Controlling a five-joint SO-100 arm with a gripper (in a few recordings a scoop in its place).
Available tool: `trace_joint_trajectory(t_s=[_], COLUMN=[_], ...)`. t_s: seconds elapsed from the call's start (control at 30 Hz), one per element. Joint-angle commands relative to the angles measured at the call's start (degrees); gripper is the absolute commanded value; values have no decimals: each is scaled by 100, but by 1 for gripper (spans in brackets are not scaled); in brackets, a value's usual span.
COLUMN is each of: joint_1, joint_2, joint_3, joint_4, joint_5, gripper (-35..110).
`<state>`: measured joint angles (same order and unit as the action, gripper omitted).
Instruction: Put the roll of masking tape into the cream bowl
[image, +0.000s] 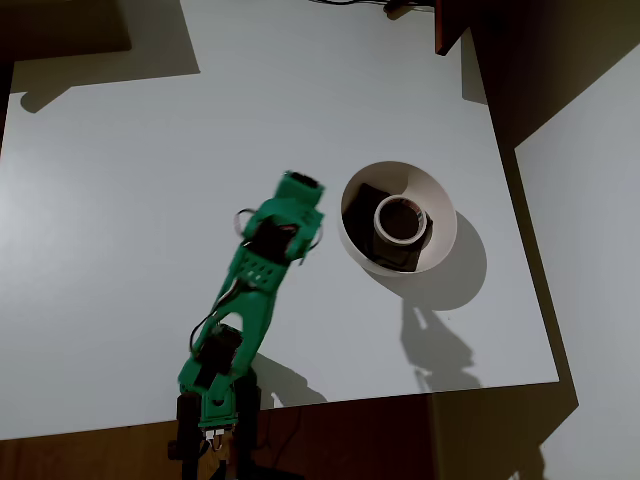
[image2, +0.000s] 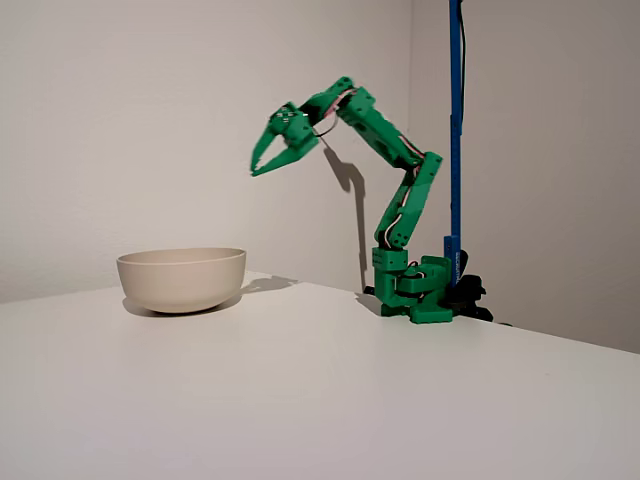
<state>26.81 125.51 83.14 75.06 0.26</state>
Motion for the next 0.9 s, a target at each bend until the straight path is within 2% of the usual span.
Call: trace_joint_trajectory(t_s=[0.0, 0.23, 0.5, 0.87], joint_1=[-729, -1635, -1828, -2584], joint_2=[1415, 3243, 4658, 6249], joint_3=[888, 3419, 5695, 7576], joint_4=[360, 211, -167, -185], joint_5=[-185, -422, -448, -237], gripper=[-8, -8, -8, -8])
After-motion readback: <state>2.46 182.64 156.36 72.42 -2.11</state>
